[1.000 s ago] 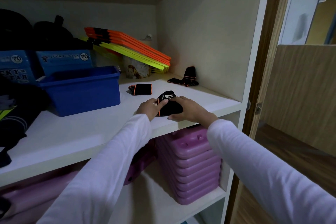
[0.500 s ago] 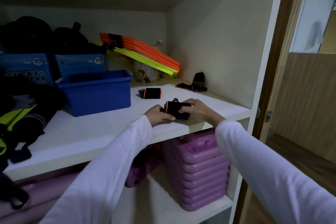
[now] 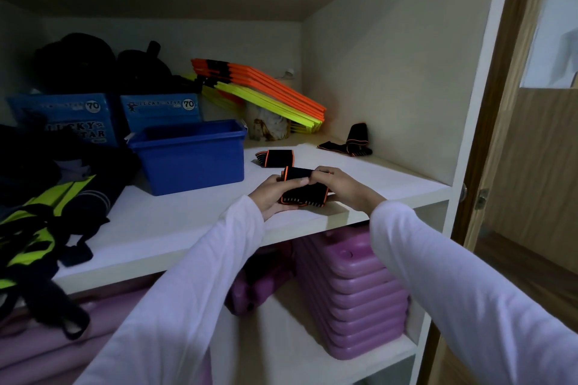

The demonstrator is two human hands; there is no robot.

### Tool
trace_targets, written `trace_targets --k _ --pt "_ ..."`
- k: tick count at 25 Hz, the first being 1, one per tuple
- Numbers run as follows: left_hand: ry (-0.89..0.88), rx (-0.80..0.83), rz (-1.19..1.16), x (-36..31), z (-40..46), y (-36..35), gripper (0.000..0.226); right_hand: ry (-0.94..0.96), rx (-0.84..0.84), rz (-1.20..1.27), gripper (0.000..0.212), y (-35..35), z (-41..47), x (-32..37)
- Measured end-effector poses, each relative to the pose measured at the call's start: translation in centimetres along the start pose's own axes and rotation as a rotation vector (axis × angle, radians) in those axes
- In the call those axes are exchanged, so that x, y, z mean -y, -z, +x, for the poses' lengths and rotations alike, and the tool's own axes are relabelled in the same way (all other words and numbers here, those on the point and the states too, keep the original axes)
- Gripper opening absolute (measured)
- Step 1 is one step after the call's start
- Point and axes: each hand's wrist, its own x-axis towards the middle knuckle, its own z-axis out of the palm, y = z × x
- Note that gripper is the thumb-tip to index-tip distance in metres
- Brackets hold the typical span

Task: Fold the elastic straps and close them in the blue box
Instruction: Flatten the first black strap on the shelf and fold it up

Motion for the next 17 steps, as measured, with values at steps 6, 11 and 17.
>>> trace_targets --k 6,11,17 --pt "-0.141 -0.212 -0.123 -0.6 -2.6 4.0 0.052 0.112 0.046 0.103 0.018 -4.3 1.8 2.2" --pt "-0.377 -0.458 -0.077 -3.3 -4.3 7.8 0.062 0.251 0.077 0.233 0.027 -8.3 4.2 5.7" --pt "-0.462 -0.634 0.038 -8.0 -4.8 13.4 0.027 0.363 0.136 0.236 0.035 -12.0 8.9 11.0"
